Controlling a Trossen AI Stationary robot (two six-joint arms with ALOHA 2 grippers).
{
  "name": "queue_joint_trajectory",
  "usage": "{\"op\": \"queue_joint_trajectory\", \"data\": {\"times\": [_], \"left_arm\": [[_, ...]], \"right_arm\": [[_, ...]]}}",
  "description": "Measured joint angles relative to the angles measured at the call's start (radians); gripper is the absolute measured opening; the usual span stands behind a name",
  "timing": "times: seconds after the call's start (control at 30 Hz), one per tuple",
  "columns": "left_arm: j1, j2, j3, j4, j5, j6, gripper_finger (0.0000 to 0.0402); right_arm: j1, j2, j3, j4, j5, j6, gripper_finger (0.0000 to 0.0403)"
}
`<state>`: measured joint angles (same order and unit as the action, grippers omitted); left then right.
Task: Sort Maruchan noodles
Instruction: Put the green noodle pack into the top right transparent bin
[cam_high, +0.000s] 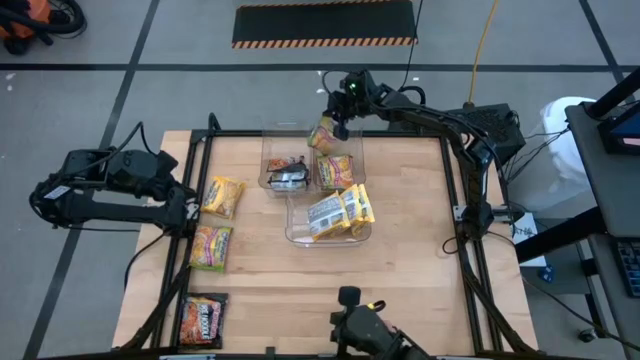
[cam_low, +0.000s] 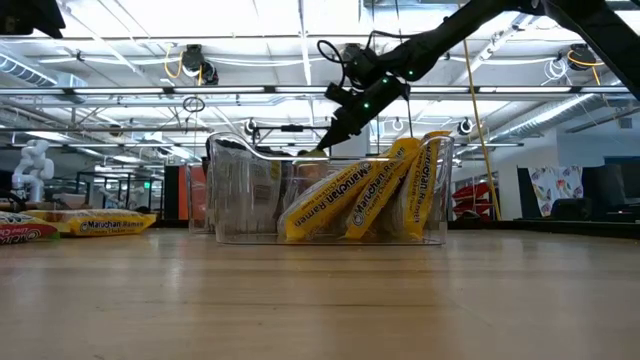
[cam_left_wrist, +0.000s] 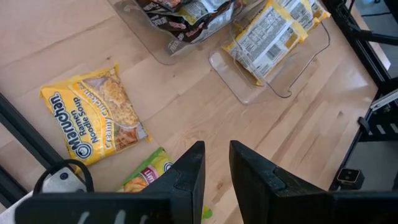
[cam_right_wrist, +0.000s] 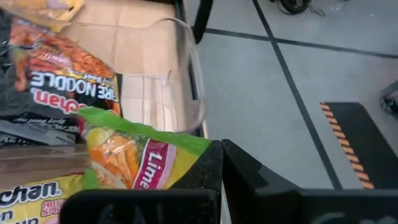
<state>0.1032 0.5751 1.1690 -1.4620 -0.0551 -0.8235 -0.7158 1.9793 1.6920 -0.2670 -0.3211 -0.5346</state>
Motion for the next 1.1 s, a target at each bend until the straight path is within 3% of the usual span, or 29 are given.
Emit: {"op": "queue_joint_trajectory", "data": {"times": [0.4, 0.8, 1.1], "left_arm": [[0.0, 0.002, 0.0, 0.001, 0.0, -0.003, 0.0079], [0.0, 0.002, 0.0, 0.001, -0.001, -0.006, 0.0079], [0.0, 0.002, 0.0, 0.001, -0.001, -0.005, 0.0079]], "right_arm": [[-0.027, 0.0, 0.0, -0.014, 0.012, 0.144, 0.0], [-0.013, 0.0, 0.0, 0.035, 0.214, 0.312, 0.0], [0.011, 0.0, 0.0, 0.031, 0.278, 0.4, 0.0]]}}
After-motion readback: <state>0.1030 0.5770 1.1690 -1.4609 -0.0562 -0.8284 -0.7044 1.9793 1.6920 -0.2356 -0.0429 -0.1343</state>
